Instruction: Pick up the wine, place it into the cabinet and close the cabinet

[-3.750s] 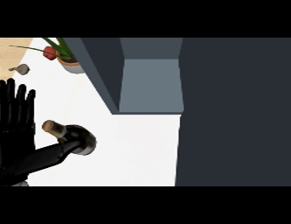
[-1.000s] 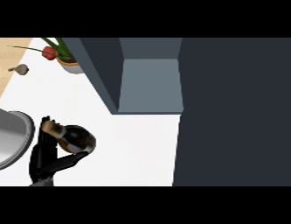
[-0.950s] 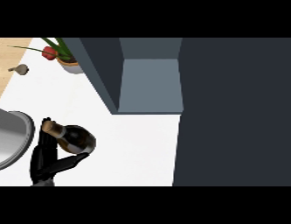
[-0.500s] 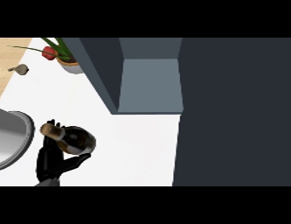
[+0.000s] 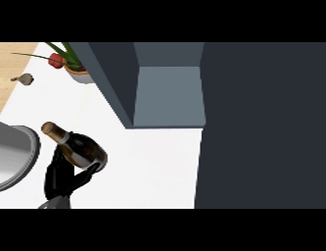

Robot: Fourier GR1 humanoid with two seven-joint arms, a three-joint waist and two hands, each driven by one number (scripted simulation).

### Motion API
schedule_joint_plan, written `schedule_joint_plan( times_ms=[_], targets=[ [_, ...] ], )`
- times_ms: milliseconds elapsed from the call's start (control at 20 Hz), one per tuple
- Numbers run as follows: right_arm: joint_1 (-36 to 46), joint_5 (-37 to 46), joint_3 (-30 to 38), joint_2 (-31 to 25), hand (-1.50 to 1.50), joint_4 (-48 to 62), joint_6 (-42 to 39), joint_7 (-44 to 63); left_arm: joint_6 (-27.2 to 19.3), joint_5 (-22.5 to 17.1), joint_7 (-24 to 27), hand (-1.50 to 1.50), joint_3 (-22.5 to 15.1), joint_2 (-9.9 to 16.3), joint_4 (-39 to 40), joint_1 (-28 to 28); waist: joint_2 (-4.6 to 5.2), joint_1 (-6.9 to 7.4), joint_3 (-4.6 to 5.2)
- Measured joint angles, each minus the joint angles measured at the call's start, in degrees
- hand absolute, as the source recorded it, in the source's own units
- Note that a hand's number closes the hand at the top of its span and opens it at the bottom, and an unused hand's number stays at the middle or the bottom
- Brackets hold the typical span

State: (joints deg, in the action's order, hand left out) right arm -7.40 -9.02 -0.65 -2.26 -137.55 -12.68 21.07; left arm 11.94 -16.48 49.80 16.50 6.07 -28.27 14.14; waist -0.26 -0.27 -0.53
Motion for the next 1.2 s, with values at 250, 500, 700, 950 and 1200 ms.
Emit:
schedule_joint_plan(
  times_ms=[250, 500, 700, 950, 1200],
  targets=[
    [-0.65, 0.33, -0.24, 0.19, -1.5, -0.94, 0.26, 0.95, 1.25, -0.25, 1.07, 1.5, -0.09, 0.3, 2.3, 1.01, -0.19, 0.05, -0.32],
    [0.85, 0.29, 0.04, 0.16, -1.5, -0.3, 0.67, 1.34, 1.58, 0.07, 1.54, 1.5, -0.52, 0.59, 4.12, 1.94, -0.24, 0.15, -0.52],
    [1.27, 0.55, 0.3, 0.0, -1.5, 0.42, 0.36, 0.69, 0.12, 0.94, 3.07, 1.5, -1.0, 0.56, 4.78, 2.26, -0.26, 0.19, -0.59],
    [2.28, -0.2, 1.5, -0.43, -1.5, 1.75, 0.22, 0.62, 1.58, 2.53, 3.89, 1.5, -3.02, 1.08, 3.71, 1.49, -0.19, 0.17, -0.3],
    [1.98, 0.31, 1.19, -0.07, -1.5, 1.52, 0.62, 0.92, 5.26, 5.02, 4.0, 1.5, -7.41, 1.71, -1.32, -2.94, -0.34, 0.33, -0.17]
  ],
)
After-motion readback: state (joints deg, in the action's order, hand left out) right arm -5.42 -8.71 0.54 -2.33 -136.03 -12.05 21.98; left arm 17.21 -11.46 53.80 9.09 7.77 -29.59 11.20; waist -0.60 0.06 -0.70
